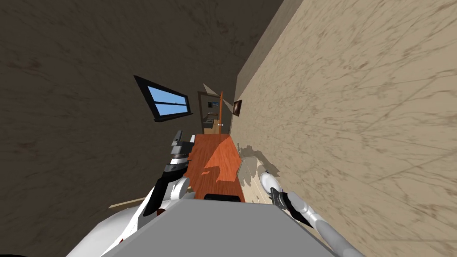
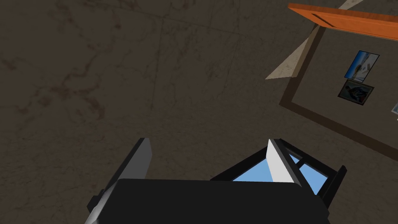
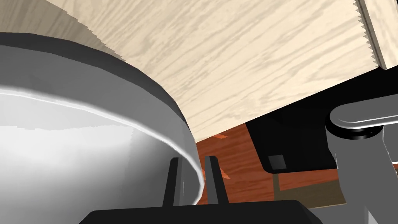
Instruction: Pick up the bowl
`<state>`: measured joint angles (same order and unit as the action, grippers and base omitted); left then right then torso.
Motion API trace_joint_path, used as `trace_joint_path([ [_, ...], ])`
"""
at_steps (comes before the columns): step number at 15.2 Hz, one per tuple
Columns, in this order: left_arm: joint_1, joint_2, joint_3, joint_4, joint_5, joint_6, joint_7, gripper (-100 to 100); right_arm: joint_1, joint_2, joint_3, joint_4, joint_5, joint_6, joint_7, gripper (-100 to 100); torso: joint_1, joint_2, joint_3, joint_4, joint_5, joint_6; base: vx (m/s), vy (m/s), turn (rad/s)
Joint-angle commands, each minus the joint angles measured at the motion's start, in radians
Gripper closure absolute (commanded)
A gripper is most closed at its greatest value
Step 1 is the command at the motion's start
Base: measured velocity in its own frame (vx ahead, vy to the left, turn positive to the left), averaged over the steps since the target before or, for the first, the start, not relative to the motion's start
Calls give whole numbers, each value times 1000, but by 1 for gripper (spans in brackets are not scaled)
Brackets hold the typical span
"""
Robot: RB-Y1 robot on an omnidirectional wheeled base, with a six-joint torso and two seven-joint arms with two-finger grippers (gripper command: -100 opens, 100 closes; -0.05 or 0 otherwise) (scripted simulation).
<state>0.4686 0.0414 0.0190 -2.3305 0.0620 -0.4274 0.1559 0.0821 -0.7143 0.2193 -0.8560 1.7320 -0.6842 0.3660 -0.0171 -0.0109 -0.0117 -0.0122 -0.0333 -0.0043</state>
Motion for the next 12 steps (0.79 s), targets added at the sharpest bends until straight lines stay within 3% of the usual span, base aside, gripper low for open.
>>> trace_joint_path([
  [1, 0, 0, 0, 0, 0, 0, 0, 0, -20, 0, 50, -8, 4, 1, -16, 100, 0, 0, 0, 0, 0, 0, -3, -6, 49],
  [3, 0, 0, 0, 0, 0, 0, 0, 0, -20, 0, 75, -8, 4, 1, -16, 100, 2, -2, -2, -1, 0, 1, 11, 3, 11],
  [4, 0, 0, 0, 0, 0, 0, 0, 0, -64, -36, 107, -27, 5, 30, -61, 100, 2, -3, -2, -2, 0, 1, -53, -20, -301],
  [7, 0, 0, 0, 0, 0, 0, 0, 0, -123, -36, 176, -27, 5, 30, -131, 100, 0, 1, 0, -1, 2, 0, -79, -41, -130],
  [10, 0, 0, 0, 0, 0, 0, 0, 0, -123, -36, 242, -27, 5, 30, -144, 100, 2, -1, -2, -2, 1, -1, -17, -9, 34],
  [11, 0, 0, 0, 0, 0, 0, 0, 0, -174, -71, 269, -46, 5, 59, -198, 100, 3, -2, -3, -3, 1, -1, -57, -23, -218],
  [12, 0, 0, 0, 0, 0, 0, 0, 0, -187, -71, 293, -46, 5, 59, -212, 100, 2, -1, -2, -2, 3, 0, -106, -46, -303],
])
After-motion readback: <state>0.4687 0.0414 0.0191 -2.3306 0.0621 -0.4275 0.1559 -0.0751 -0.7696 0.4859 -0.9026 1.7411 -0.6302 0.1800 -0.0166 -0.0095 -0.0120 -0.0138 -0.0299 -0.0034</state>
